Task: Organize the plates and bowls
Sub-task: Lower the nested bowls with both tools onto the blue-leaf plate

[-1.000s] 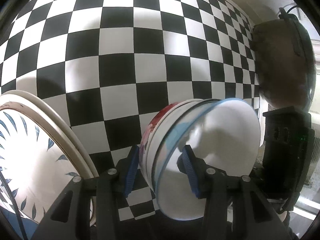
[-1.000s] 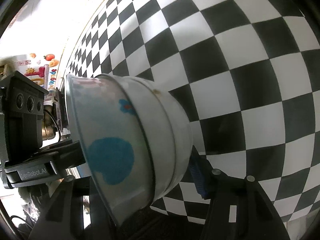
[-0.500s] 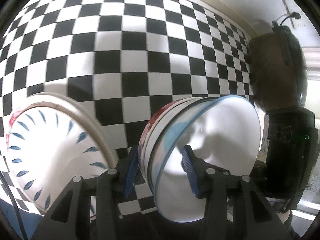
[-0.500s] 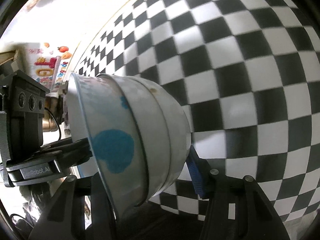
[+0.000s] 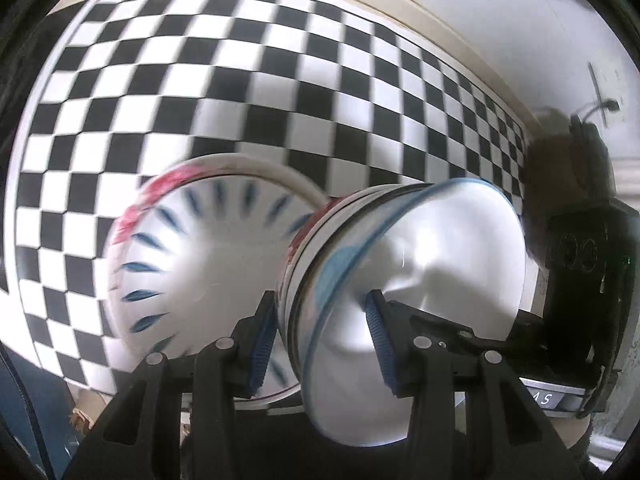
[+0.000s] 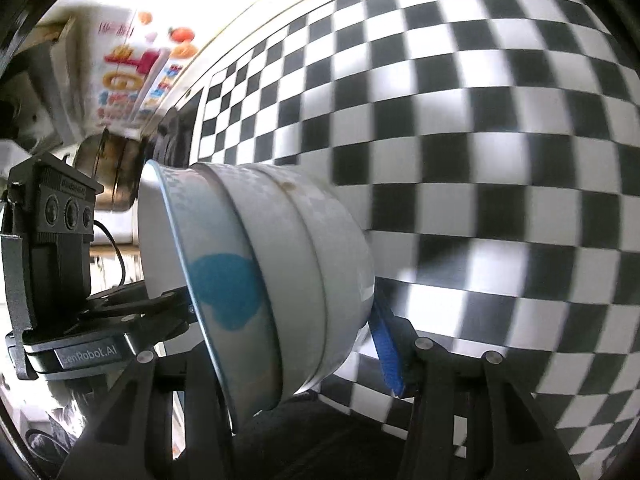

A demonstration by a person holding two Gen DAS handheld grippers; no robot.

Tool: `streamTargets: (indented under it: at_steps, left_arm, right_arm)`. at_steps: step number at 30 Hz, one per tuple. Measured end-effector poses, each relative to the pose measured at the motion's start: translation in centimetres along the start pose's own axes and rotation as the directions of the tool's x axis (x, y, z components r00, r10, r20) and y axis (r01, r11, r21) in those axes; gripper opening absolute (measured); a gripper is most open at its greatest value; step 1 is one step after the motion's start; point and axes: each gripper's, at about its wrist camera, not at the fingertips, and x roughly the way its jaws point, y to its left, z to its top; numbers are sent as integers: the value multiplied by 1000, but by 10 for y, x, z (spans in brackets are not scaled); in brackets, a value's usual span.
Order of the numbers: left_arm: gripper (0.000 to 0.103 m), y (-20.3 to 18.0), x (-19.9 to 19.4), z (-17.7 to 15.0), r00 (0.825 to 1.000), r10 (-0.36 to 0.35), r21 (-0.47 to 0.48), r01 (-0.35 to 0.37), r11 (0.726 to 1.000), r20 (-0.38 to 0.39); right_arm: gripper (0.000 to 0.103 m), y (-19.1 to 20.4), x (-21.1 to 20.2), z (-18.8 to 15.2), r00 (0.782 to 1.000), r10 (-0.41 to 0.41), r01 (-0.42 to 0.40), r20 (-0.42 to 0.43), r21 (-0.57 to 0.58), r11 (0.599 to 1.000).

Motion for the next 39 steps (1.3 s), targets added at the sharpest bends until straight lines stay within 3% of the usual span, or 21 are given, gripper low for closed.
streamTargets:
  at_steps: [9, 17, 39]
  left_arm:
    - [41, 54, -9, -9, 1000, 15, -96, -14, 995, 13]
    - [40, 69, 6, -8, 1000, 16, -111, -17, 994, -10]
    - [39, 69, 9, -7, 1000, 16, -78, -16, 997, -11]
  right_arm:
    - [51, 41, 51, 5, 996, -3, -2, -86, -57, 998]
    - [51, 45, 81, 7, 993, -37, 31, -111, -52, 998]
    - [47, 33, 76, 4, 993, -88, 87, -83, -11, 996]
